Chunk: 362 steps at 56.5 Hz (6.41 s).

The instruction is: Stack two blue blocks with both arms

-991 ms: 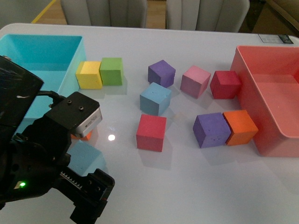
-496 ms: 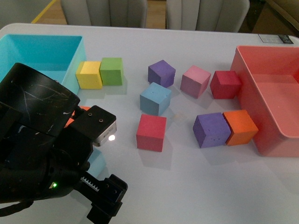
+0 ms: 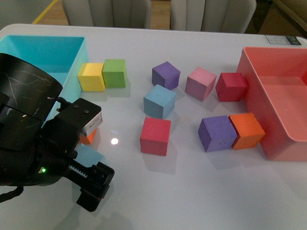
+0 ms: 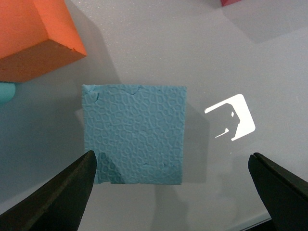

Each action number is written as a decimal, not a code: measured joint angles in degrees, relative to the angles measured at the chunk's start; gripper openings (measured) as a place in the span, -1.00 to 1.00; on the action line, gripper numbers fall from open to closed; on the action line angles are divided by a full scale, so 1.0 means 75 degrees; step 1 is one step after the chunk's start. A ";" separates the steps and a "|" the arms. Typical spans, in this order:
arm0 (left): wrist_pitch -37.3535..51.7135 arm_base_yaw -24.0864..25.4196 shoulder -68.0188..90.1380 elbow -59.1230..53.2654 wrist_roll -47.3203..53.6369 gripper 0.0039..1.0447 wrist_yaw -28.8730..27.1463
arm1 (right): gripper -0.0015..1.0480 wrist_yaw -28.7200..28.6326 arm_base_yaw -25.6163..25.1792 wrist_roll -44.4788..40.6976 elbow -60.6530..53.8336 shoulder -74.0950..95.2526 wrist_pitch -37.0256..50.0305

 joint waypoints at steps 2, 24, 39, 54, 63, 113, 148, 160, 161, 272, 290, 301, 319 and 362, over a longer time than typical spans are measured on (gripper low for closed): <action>-0.0003 0.0032 0.0017 0.0009 0.0032 0.84 0.0000 | 0.83 0.0000 0.0000 0.0003 0.0000 0.0000 0.0000; -0.0015 0.0181 0.0405 0.0251 0.0315 0.84 0.0012 | 0.83 0.0000 0.0000 0.0003 0.0000 0.0000 0.0000; -0.0015 0.0213 0.0804 0.0501 0.0376 0.84 0.0105 | 0.83 0.0000 0.0000 0.0003 0.0000 0.0000 0.0000; -0.0012 0.0233 0.1172 0.0737 0.0490 0.84 0.0055 | 0.83 0.0000 0.0000 0.0003 0.0000 0.0000 0.0000; -0.0020 0.0239 0.1174 0.0813 0.0536 0.68 -0.0026 | 0.83 0.0000 0.0000 0.0003 0.0000 0.0000 0.0000; -0.1897 0.0157 -0.1597 0.0889 0.0539 -0.23 0.0070 | 0.83 0.0000 0.0000 0.0003 0.0000 0.0000 0.0000; -0.4284 -0.0522 0.1786 0.6665 0.1743 -0.23 -0.0271 | 0.83 0.0000 0.0000 0.0003 0.0000 0.0000 0.0000; -0.4797 -0.0729 0.2617 0.7901 0.1871 -0.24 -0.0382 | 0.83 0.0000 0.0000 0.0003 0.0000 0.0000 0.0000; -0.4814 -0.0740 0.2637 0.7933 0.1874 -0.24 -0.0379 | 0.83 0.0000 0.0000 0.0003 0.0000 0.0000 0.0000; -0.4631 -0.0338 0.1274 0.6808 0.2235 0.84 -0.0207 | 0.83 0.0000 0.0000 0.0003 0.0000 0.0000 0.0000; -0.1448 0.0513 -0.2774 0.2789 0.0603 0.69 -0.0487 | 0.83 0.0003 0.0000 0.0003 0.0000 0.0000 0.0000; 0.4249 0.1801 -0.6108 -0.1684 -0.0662 -0.23 -0.1626 | 0.83 0.0000 0.0000 0.0003 0.0000 0.0000 -0.0003; 0.4214 0.2317 -0.7734 -0.3535 -0.0772 -0.97 -0.0953 | 0.83 -0.0015 0.0000 0.0003 0.0000 0.0000 -0.0003; 0.2337 0.2766 -1.1016 -0.4911 -0.0778 -0.97 -0.0583 | 0.83 -0.0015 0.0000 0.0003 0.0000 0.0000 -0.0003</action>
